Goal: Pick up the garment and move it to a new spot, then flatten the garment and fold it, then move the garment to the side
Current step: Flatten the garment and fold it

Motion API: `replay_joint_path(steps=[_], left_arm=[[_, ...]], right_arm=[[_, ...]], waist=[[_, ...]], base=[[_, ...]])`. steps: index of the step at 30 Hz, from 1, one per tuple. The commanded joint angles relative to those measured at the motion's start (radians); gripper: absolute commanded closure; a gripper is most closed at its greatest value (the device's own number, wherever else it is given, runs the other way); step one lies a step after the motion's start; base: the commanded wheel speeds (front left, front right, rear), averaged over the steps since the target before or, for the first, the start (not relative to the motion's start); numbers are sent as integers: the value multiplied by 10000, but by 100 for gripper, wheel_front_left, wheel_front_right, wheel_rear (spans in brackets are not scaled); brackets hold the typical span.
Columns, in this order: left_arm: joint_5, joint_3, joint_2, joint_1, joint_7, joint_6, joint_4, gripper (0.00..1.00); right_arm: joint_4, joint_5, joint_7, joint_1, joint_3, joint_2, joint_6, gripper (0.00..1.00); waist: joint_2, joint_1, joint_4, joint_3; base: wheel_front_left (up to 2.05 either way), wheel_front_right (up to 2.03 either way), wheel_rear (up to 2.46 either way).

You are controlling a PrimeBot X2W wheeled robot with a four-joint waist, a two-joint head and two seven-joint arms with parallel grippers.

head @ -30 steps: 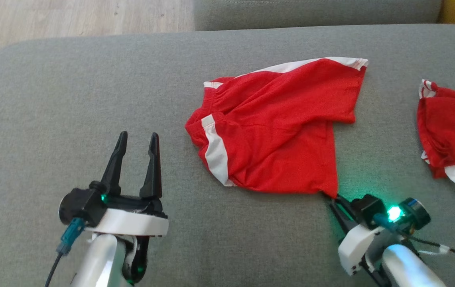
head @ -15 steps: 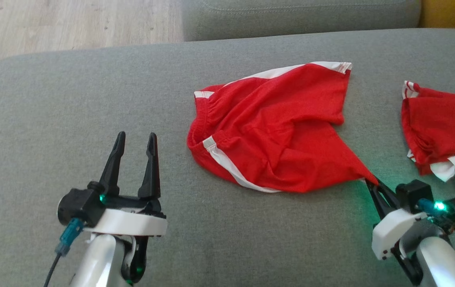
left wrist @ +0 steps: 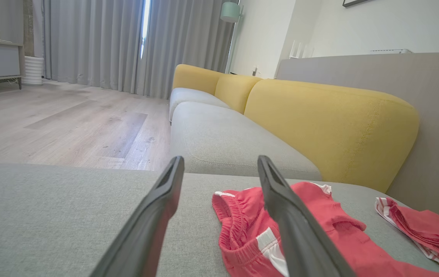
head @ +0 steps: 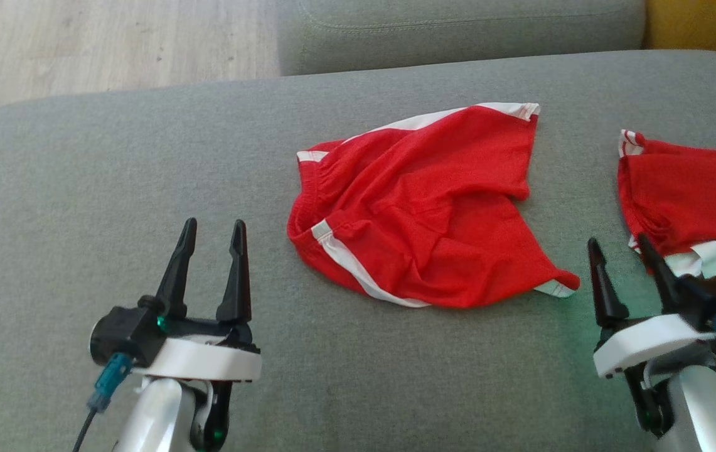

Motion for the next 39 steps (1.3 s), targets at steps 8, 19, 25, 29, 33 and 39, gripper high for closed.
replay_joint_path(steps=[8, 19, 25, 29, 33, 39], left_arm=[[48, 323, 70, -284, -51, -32, -418, 0], [244, 14, 73, -768, -51, -55, -72, 0], [5, -1730, 676, -1820, 728, -67, 1115, 0], [-435, -2874, 1185, -2755, 1699, -68, 1543, 0], [-531, -3544, 1584, -3380, 2331, -69, 1820, 0], [-589, -4124, 2052, -4096, 3257, -70, 2380, 0]], right_arm=[[-1416, 88, -796, 378, -312, 806, -9, 0], [-1672, 73, -865, 482, -262, 1072, -9, 0], [-1772, 52, -866, 363, -257, 1093, -9, 0], [-1777, 88, -867, 312, -235, 1100, -9, 0], [-1741, 149, -867, 269, -167, 1103, -9, 0], [-1704, 255, -867, 192, -106, 1105, -9, 0]], waist=[[-1, 0, -316, 79], [-1, 0, -500, 223], [-1, 0, -521, 499], [-1, 0, -498, 757], [-1, 0, -514, 938], [-1, 0, -568, 1123]], base=[[0, 0, 0], [0, 0, 0], [0, 0, 0], [0, 0, 0], [0, 0, 0], [0, 0, 0]])
